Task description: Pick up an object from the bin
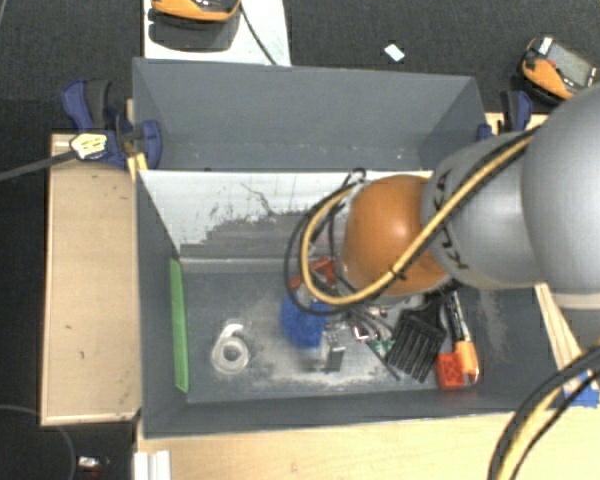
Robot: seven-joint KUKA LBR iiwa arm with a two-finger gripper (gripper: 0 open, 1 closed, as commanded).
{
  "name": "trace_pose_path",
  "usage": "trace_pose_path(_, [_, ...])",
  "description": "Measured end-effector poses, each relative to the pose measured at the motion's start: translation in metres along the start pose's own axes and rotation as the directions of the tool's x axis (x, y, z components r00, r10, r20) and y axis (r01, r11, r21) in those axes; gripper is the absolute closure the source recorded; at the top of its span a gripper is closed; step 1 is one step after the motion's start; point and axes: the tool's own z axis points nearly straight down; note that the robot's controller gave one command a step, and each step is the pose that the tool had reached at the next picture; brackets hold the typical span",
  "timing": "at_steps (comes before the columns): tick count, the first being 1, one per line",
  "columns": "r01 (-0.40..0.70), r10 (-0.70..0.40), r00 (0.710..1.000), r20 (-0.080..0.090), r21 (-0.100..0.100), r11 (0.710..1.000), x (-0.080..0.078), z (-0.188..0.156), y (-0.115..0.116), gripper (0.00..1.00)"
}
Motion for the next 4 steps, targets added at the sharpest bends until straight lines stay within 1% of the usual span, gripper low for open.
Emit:
trace_pose_path(1, [0.172,-0.172,0.985,0.013,-0.001,0.985,-0.02,-0.004,0.01,1.0])
trace_pose_path(2, [0.172,-0.172,0.985,0.013,-0.001,0.985,-0.02,-0.005,0.01,1.0])
trace_pose_path(3, [0.17,-0.17,0.985,0.01,-0.002,0.985,-0.019,-0.018,0.01,1.0])
trace_pose_path(4, [0.168,-0.168,0.986,0.014,-0.001,0.986,-0.02,-0.034,0.01,1.0])
